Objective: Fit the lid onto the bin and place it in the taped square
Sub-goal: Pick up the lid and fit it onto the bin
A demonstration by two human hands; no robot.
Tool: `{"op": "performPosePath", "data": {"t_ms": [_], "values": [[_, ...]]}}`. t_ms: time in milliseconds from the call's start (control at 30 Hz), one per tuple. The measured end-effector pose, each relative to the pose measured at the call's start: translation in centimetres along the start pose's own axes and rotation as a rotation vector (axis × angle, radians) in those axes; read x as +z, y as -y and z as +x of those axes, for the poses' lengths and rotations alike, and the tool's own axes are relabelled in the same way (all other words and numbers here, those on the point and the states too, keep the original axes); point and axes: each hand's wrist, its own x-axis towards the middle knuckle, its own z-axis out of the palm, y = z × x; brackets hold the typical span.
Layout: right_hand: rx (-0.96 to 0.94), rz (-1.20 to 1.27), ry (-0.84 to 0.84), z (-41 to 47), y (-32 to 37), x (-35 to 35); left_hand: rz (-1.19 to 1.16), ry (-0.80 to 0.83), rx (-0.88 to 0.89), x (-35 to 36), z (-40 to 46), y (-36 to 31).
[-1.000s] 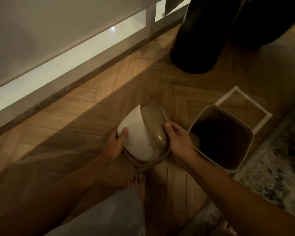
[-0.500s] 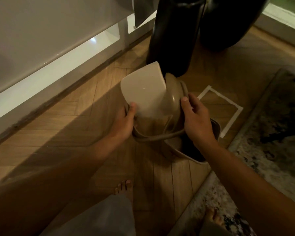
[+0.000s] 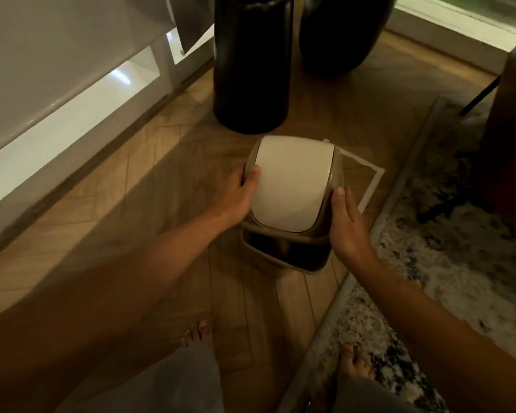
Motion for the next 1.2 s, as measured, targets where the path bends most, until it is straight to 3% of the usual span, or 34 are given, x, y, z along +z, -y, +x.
{"op": "performPosePath", "data": {"t_ms": [467,767,1033,1200], "values": [[-0.122,-0.032,0.023,-2.6,-7.7,0.8,0.046,0.214,0.008,3.5,-0.7,4.1],[-0.002,-0.002,0.168,-2.2,-6.9,-2.0,0.035,0.227,-0.037,3.4,-3.6,4.1],[0.044,-0.001,0.113,-1.1,-3.4,-3.7,0.009,0.281,-0.160,3.8,-8.7,6.5],[0.037,-0.153,0.081,-0.3,-1.4,-3.6,0.069,0.315,-0.159,3.0,-10.1,7.7]]}}
